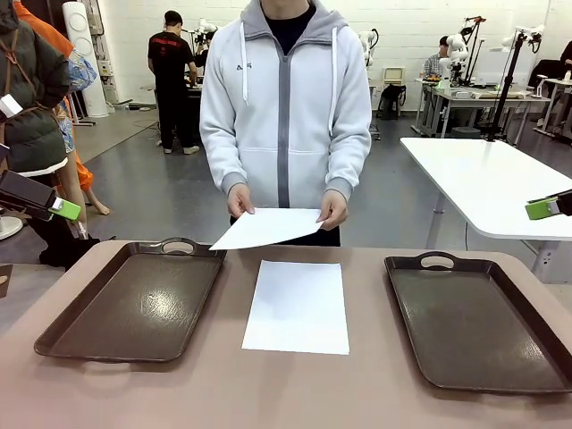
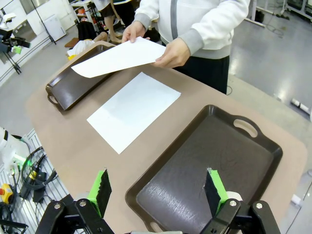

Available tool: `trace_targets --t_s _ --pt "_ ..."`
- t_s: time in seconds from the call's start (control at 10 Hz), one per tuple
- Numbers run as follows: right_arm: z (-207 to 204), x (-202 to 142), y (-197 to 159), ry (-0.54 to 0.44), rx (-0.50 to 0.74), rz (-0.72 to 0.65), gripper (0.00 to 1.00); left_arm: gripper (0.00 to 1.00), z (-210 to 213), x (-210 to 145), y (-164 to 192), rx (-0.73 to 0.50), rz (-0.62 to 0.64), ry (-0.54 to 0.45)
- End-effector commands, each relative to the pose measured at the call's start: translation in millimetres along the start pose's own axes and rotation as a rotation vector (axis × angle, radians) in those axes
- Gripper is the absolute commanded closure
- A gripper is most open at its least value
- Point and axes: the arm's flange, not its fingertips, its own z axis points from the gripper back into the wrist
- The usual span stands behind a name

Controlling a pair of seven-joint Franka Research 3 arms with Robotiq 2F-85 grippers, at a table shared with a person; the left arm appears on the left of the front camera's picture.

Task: Sort the A4 documents.
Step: Receive the A4 Paper.

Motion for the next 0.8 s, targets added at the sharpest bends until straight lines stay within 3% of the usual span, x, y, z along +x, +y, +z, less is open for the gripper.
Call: trace_targets --t_s 0.0,0.7 --pt "-0.9 -0.8 -0.5 -0.003 0.017 0.008 0.0 0.0 0.9 -0.2 0.0 -0.017 -0.009 -0.007" --pt "-0.9 -0.8 -0.5 -0.003 0.017 0.008 0.0 0.0 0.9 -0.2 0.0 -0.017 -0.009 -0.007"
